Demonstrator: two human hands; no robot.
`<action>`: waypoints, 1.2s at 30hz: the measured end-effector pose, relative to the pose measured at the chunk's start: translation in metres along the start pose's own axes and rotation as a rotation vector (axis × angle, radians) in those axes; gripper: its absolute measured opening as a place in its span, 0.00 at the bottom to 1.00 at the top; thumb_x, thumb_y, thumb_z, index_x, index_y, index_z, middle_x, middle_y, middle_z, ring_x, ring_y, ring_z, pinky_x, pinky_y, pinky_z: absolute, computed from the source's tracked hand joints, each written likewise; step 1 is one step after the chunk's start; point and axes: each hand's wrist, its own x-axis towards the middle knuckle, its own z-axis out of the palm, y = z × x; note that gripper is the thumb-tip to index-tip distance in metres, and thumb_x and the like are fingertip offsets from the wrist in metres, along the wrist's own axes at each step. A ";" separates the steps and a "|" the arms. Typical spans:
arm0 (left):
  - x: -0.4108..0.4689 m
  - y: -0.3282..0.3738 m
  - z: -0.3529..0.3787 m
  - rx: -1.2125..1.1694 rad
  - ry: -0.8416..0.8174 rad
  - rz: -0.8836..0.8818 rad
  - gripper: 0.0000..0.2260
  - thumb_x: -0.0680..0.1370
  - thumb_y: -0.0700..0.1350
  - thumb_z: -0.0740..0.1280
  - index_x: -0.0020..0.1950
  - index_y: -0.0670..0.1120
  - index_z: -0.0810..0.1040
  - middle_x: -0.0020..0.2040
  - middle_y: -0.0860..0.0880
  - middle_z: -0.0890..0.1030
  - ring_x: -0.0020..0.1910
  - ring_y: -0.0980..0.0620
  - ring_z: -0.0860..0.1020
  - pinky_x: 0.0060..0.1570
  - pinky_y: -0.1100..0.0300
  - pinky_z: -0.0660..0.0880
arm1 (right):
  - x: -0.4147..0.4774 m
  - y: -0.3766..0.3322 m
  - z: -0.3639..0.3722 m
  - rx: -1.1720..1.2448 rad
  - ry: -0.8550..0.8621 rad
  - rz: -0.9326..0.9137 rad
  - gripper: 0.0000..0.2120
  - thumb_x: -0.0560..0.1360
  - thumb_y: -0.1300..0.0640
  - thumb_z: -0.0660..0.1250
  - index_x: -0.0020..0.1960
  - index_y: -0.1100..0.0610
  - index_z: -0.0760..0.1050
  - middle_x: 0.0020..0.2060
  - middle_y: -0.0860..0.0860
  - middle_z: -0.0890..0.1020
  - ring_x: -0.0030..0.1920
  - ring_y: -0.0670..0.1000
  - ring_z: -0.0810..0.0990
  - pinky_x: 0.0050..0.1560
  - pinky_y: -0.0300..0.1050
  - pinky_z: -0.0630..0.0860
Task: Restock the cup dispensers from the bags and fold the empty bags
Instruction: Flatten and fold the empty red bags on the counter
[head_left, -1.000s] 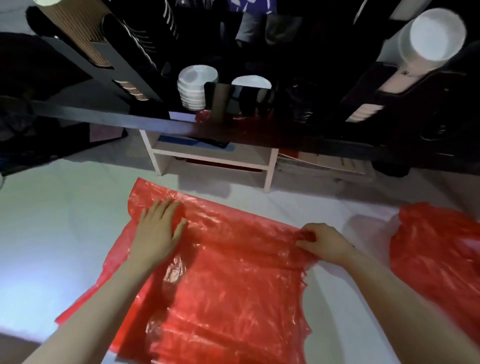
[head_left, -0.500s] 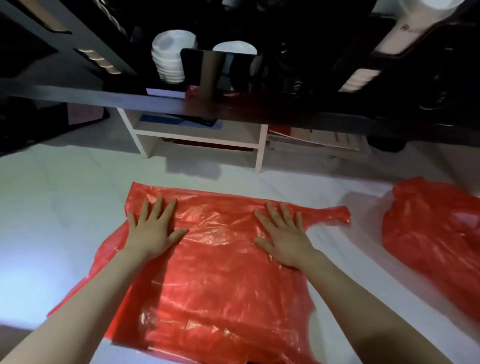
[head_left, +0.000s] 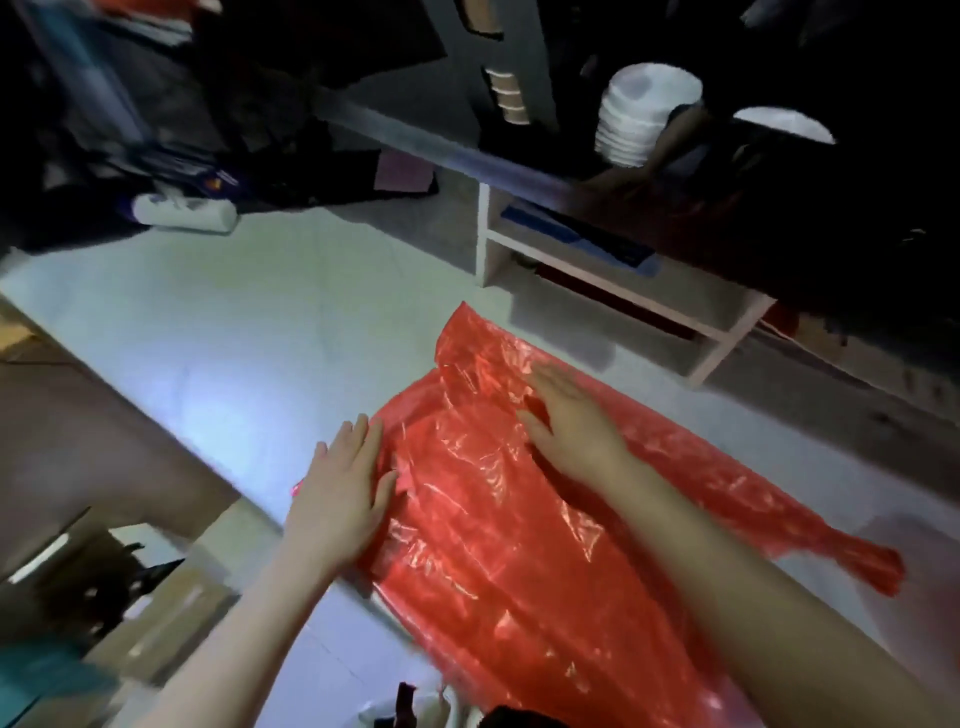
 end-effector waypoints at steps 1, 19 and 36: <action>-0.005 0.000 0.002 0.026 0.008 0.003 0.26 0.80 0.50 0.57 0.75 0.39 0.60 0.74 0.39 0.63 0.72 0.41 0.62 0.69 0.44 0.58 | 0.013 -0.010 0.007 0.016 -0.005 -0.028 0.26 0.79 0.49 0.59 0.75 0.53 0.60 0.76 0.50 0.60 0.76 0.50 0.54 0.71 0.40 0.48; -0.016 -0.014 0.044 0.102 0.002 -0.162 0.31 0.79 0.63 0.45 0.78 0.52 0.40 0.78 0.50 0.43 0.77 0.49 0.43 0.71 0.51 0.34 | 0.129 0.018 0.054 -0.349 -0.153 0.024 0.35 0.76 0.33 0.44 0.78 0.49 0.46 0.78 0.52 0.47 0.77 0.54 0.45 0.74 0.58 0.45; -0.015 -0.026 0.013 -0.187 0.254 -0.468 0.06 0.77 0.50 0.64 0.49 0.50 0.79 0.45 0.49 0.79 0.49 0.45 0.74 0.49 0.51 0.71 | 0.095 0.020 0.053 -0.313 -0.148 -0.065 0.32 0.78 0.37 0.47 0.77 0.50 0.53 0.77 0.53 0.52 0.77 0.53 0.47 0.74 0.56 0.45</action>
